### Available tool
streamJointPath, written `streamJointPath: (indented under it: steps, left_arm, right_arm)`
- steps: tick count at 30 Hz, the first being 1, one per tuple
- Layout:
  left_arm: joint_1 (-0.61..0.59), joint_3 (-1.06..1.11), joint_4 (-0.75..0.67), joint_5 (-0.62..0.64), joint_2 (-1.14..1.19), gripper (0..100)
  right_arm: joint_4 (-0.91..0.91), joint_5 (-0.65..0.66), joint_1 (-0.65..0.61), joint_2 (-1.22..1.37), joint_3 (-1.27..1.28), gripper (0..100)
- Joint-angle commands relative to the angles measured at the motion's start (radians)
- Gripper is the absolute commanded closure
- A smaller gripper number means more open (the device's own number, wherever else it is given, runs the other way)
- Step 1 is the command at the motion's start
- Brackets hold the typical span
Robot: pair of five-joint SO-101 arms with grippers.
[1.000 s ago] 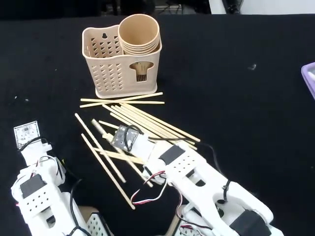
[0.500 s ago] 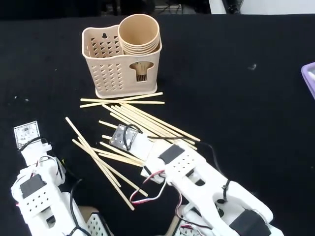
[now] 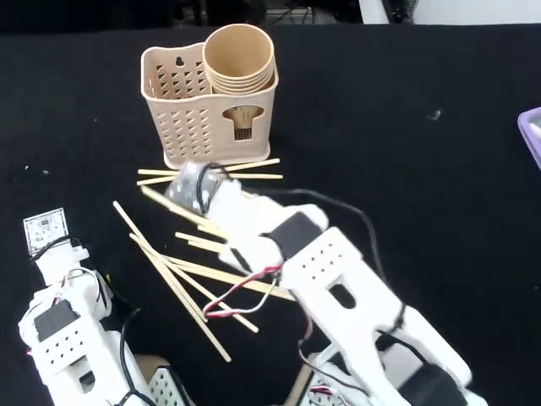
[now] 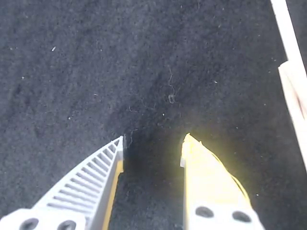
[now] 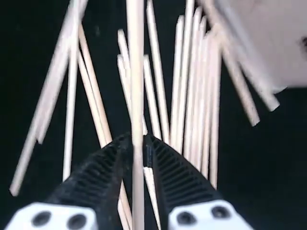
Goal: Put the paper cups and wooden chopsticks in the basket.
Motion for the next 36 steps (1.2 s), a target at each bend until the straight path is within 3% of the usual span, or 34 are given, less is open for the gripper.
streamJointPath:
  steps: [1, 6, 12, 23, 26, 36]
  left_arm:
    - [0.005, -0.001, -0.003, 0.006, -0.011, 80]
    - [0.010, 0.007, -0.003, 0.006, -0.011, 80]
    - [0.012, 0.008, -0.003, 0.006, -0.011, 80]
    - [0.012, 0.008, -0.005, 0.006, -0.011, 80]
    - [0.010, 0.008, -0.005, 0.006, -0.011, 80]
    - [0.012, 0.008, -0.005, 0.005, -0.011, 80]
  right_arm:
    - [0.008, -0.100, -0.041, -0.108, -0.173, 98.8]
    - [-0.152, -0.109, -0.040, -0.131, -0.343, 98.8]
    - [-0.655, -0.110, -0.041, -0.031, -0.349, 98.7]
    - [-1.458, -0.110, -0.008, 0.397, -0.357, 98.8]
    - [-1.534, -0.110, 0.012, 0.481, -0.378, 98.8]
    - [-1.536, -0.130, 0.061, 0.639, -0.463, 98.8]
